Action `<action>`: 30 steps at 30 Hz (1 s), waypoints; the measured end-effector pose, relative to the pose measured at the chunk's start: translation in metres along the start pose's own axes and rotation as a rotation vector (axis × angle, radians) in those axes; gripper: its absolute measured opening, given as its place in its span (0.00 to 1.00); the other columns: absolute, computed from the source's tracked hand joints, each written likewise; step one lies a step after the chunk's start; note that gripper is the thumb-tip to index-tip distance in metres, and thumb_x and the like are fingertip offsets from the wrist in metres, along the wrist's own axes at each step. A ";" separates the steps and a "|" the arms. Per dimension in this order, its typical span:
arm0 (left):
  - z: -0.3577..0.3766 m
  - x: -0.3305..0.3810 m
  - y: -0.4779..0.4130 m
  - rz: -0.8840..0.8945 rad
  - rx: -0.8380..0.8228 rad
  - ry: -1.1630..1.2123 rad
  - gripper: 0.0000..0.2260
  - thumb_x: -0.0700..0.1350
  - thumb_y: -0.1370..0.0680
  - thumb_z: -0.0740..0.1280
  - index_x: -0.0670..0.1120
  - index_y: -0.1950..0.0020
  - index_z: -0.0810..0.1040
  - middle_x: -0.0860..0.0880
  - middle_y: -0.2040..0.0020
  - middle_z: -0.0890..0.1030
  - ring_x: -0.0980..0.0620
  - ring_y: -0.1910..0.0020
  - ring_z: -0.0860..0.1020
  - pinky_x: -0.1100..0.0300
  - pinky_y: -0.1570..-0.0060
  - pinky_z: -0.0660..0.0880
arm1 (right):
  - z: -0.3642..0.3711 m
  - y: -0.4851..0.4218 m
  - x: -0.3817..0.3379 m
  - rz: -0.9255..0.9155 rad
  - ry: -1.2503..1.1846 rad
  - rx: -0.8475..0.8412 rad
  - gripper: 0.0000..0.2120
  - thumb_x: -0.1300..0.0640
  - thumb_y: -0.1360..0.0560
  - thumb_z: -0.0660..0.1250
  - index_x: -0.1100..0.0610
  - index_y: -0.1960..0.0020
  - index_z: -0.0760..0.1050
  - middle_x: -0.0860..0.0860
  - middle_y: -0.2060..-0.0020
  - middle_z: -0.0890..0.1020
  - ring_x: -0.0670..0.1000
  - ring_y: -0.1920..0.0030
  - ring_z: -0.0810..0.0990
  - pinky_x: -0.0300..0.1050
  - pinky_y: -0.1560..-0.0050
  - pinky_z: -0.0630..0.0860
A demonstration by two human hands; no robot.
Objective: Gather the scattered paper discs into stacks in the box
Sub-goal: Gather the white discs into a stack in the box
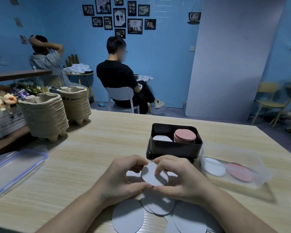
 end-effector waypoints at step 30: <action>-0.012 -0.020 -0.064 0.094 0.033 -0.378 0.17 0.57 0.20 0.66 0.54 0.33 0.80 0.62 0.33 0.78 0.62 0.31 0.73 0.60 0.34 0.72 | -0.095 -0.084 0.049 0.249 0.225 0.146 0.15 0.40 0.32 0.76 0.48 0.55 0.77 0.44 0.65 0.75 0.43 0.63 0.71 0.42 0.60 0.70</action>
Point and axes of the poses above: each hand's wrist, its own y-axis away from the middle knuckle, its own z-axis out of the palm, x = y × z, the point moved 4 cm from there along -y, towards the middle knuckle
